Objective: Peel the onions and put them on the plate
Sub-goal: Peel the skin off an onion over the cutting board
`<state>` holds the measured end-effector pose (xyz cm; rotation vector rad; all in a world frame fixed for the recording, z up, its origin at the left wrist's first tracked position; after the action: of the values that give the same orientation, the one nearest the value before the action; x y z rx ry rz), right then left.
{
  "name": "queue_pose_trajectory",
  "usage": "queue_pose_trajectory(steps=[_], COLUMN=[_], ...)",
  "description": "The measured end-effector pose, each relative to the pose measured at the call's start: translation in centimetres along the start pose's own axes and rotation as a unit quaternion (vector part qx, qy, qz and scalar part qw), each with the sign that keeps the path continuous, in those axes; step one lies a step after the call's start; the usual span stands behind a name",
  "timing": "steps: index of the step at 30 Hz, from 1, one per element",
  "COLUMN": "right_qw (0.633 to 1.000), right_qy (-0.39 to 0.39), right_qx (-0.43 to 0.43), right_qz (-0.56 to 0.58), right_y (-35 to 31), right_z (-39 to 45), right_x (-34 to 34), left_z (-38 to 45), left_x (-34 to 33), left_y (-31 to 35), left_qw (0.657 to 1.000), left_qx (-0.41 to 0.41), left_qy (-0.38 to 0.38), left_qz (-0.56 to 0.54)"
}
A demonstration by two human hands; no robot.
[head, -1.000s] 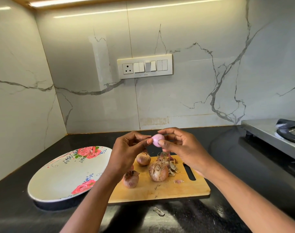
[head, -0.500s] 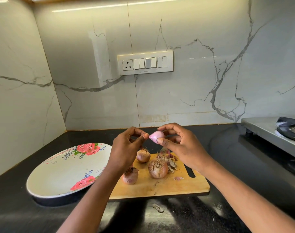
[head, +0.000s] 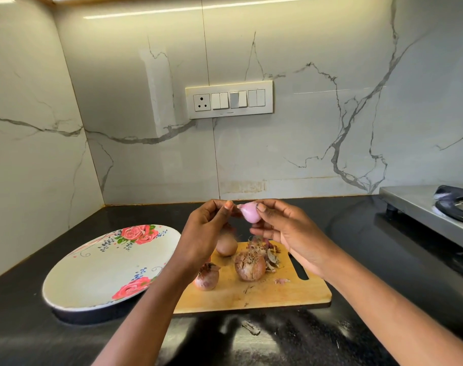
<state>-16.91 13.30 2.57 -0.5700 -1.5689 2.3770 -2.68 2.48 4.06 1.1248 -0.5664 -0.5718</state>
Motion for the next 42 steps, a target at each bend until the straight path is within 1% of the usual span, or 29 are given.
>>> queue_pose_trajectory(steps=[3,8,14,17,21,26,31,33,37,40,42], right_qw=[1.000,0.998,0.998,0.998,0.998,0.999,0.998,0.996,0.984,0.971,0.954], right_qy=[0.004,0.013,0.016,0.010,0.007,-0.006,-0.008,-0.014,-0.016,0.009,0.029], right_qx=[0.005,0.014,0.012,0.015,0.013,0.012,0.022,0.038,0.071,0.102,0.120], right_qz=[-0.023,-0.065,-0.054,-0.053,-0.057,-0.052,-0.066,-0.083,-0.163,-0.217,-0.272], right_y=[0.0,-0.1,-0.2,-0.1,0.0,0.1,-0.3,-0.5,-0.5,-0.2,-0.1], right_z=[0.0,-0.1,-0.1,-0.1,-0.1,0.0,-0.2,-0.3,-0.5,-0.5,-0.5], right_x=[0.2,0.2,0.2,0.3,0.4,0.5,0.3,0.2,-0.3,-0.6,-0.7], left_z=[-0.1,0.1,0.4,0.3,0.4,0.6,0.4,0.4,0.7,0.8,0.9], left_x=[-0.2,-0.1,0.3,0.0,0.0,0.3,0.2,0.2,0.7,0.8,0.9], left_y=[0.2,-0.1,-0.5,-0.4,-0.6,-0.8,-0.4,-0.4,-0.6,-0.8,-1.1], left_qw=[1.000,1.000,0.999,1.000,1.000,0.999,0.999,0.999,0.999,0.999,0.999], left_qx=[-0.010,-0.012,-0.016,-0.016,-0.019,-0.024,-0.038,-0.044,-0.036,-0.034,-0.033], left_qy=[-0.009,0.008,0.005,-0.012,-0.003,-0.008,-0.026,-0.015,0.003,0.002,0.008], left_qz=[0.005,0.023,0.029,0.023,0.023,0.025,0.025,0.029,0.018,0.030,0.042])
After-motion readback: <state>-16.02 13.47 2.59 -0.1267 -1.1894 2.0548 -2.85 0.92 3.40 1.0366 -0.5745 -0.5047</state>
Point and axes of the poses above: each hand's wrist, its own z-axis towards the middle knuckle, its own x-axis out of the back of the hand, y = z × x, the point moved 3 cm from there along z, towards the middle knuckle, and after that the axes turned 3 degrees about x, right-handed, at the moved point
